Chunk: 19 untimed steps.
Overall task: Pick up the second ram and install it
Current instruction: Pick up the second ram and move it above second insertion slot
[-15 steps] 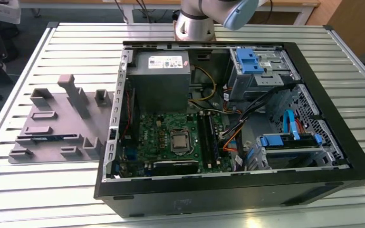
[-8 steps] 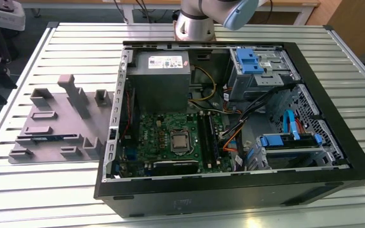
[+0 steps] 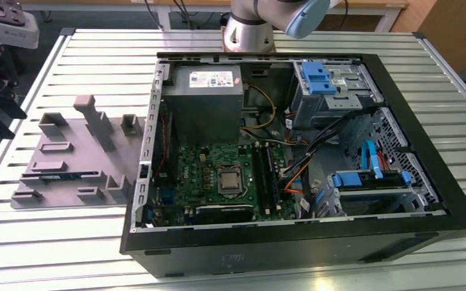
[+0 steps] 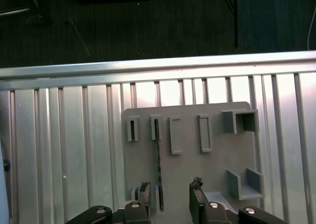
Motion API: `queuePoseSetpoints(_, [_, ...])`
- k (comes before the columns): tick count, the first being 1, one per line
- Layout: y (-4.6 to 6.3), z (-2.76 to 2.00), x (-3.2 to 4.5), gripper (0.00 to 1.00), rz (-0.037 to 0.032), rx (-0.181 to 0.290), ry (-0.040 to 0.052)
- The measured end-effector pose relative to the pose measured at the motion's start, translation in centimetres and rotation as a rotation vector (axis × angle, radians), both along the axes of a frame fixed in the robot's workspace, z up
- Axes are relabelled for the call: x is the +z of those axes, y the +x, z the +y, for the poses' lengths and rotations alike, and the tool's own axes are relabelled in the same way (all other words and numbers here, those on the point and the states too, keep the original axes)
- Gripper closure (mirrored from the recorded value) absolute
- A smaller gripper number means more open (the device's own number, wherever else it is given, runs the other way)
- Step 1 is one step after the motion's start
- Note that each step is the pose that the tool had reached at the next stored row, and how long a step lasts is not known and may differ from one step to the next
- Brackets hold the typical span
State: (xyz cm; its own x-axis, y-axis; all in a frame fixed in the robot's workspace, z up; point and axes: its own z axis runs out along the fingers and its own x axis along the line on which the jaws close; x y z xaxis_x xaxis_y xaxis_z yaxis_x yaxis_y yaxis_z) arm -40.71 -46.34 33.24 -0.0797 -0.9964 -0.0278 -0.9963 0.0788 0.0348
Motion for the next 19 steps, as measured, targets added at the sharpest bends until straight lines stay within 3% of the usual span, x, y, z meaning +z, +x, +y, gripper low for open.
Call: queuePoseSetpoints(19, [0.0,0.00,-2.12,0.56,0.0000,0.000,-0.0016])
